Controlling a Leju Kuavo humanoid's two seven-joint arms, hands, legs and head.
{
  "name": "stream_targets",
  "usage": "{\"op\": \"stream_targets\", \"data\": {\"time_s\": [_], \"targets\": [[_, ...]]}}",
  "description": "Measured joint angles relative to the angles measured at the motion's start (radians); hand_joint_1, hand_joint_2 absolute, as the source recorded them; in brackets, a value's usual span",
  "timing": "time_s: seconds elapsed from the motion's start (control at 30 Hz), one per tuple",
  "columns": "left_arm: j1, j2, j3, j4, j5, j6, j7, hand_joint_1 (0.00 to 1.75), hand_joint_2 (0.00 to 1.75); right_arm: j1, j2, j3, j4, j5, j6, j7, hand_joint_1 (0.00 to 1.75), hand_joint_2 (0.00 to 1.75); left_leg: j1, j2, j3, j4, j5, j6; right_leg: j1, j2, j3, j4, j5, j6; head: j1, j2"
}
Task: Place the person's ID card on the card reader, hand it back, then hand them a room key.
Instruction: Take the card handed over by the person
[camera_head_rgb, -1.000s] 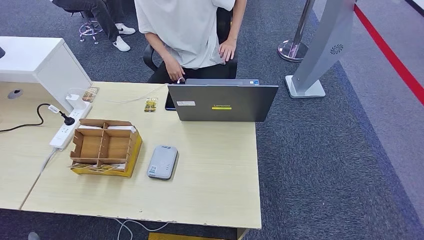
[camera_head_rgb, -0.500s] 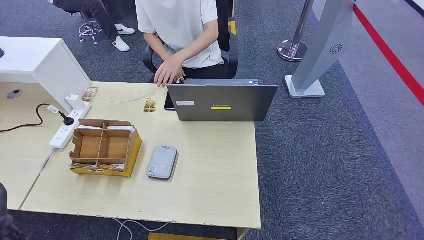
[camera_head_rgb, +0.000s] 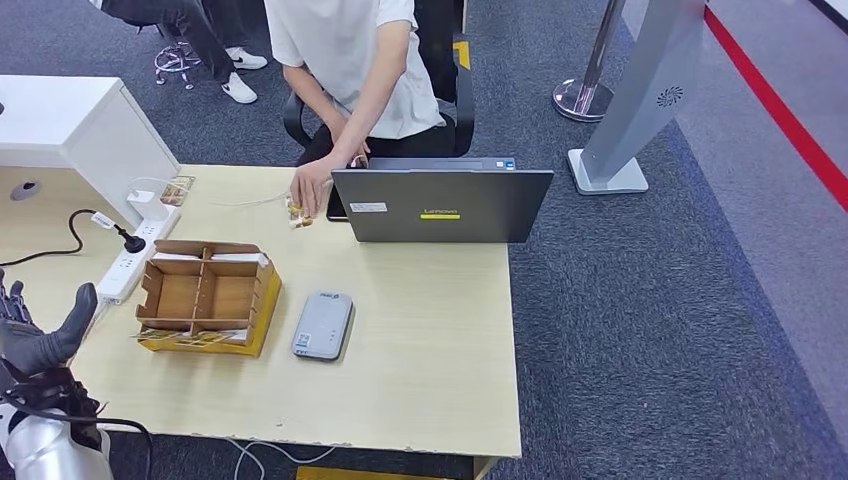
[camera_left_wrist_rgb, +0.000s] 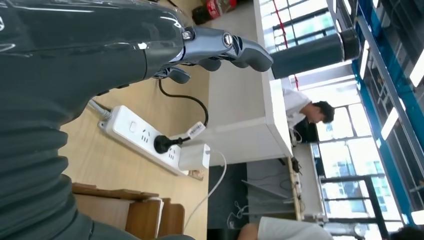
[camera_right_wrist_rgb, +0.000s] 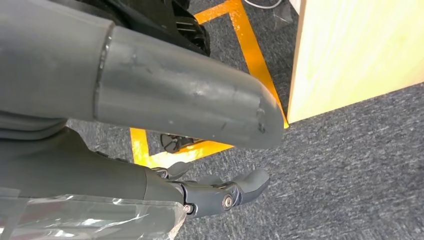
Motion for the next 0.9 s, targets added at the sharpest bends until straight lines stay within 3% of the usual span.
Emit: {"op": "stream_targets", "data": {"time_s": [0.83, 0.9], "targets": [[-0.263, 0.155, -0.459, 0.232, -0.604, 0.274, 0.264, 0.00, 1.75, -0.033, 0.000, 0.001, 0.017, -0.003, 0.004, 0.071, 0.00, 0.00, 0.000, 0.000, -0.001, 0.000, 0.001, 0.000, 0.000, 0.000, 0.000, 0.000, 0.001, -0.001, 0.000, 0.000], [-0.284, 0.168, -0.495, 0.254, -0.656, 0.298, 0.288, 0.87, 1.75, -0.035, -0.001, 0.001, 0.018, -0.003, 0.004, 0.079, 0.00, 0.00, 0.000, 0.000, -0.001, 0.000, 0.001, 0.000, 0.000, 0.000, 0.000, 0.001, 0.001, -0.001, 0.000, 0.000]]}}
